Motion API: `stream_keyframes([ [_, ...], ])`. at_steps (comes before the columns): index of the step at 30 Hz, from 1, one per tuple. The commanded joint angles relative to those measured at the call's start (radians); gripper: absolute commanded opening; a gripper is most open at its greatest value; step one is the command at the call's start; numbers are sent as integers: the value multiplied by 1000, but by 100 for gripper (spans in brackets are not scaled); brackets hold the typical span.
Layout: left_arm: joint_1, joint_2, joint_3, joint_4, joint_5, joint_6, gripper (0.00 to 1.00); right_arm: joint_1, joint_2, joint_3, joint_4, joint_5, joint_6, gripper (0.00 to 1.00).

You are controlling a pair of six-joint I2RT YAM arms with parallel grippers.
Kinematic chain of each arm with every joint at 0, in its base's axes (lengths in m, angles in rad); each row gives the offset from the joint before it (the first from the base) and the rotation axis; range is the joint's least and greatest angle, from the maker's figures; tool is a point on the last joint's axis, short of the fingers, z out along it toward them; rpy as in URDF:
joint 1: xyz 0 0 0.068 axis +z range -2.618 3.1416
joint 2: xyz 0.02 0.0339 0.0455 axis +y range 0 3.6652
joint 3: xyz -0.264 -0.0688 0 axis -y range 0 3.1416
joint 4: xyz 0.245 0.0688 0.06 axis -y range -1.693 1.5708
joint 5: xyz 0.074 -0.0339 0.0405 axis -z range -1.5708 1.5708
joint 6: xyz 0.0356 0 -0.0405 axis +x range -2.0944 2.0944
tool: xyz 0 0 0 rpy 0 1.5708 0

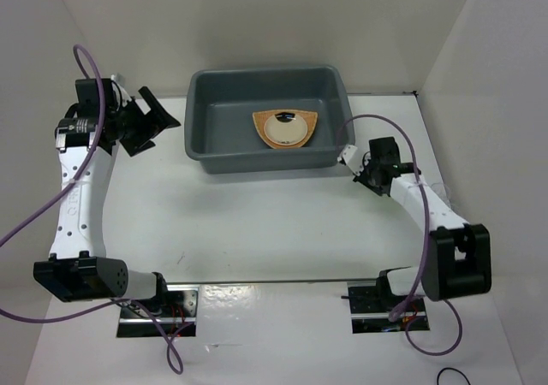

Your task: Place the mixed dishes into the plastic bin

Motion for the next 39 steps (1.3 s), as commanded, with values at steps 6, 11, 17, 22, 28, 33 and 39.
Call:
stream_keyframes([
  [6, 16, -37, -45, 73, 51, 0, 100, -5, -208, 119, -181, 0, 69, 0],
  [11, 16, -37, -55, 84, 51, -10, 100, 47, -259, 281, -190, -40, 116, 0],
  [17, 16, -37, -97, 104, 92, -10, 100, 315, -22, 536, -141, 4, 178, 0],
  [22, 16, -59, -121, 95, 116, -19, 100, 409, 207, 711, -75, 15, 155, 0],
  [28, 16, -129, -140, 46, 105, -19, 100, 442, 495, 848, -17, 6, 66, 0],
  [33, 16, -166, -172, 8, 96, -19, 100, 443, 725, 1059, -54, -16, 46, 0],
  [39, 16, -195, -172, -52, 63, -19, 100, 424, 985, 1451, -211, -60, 64, 0],
])
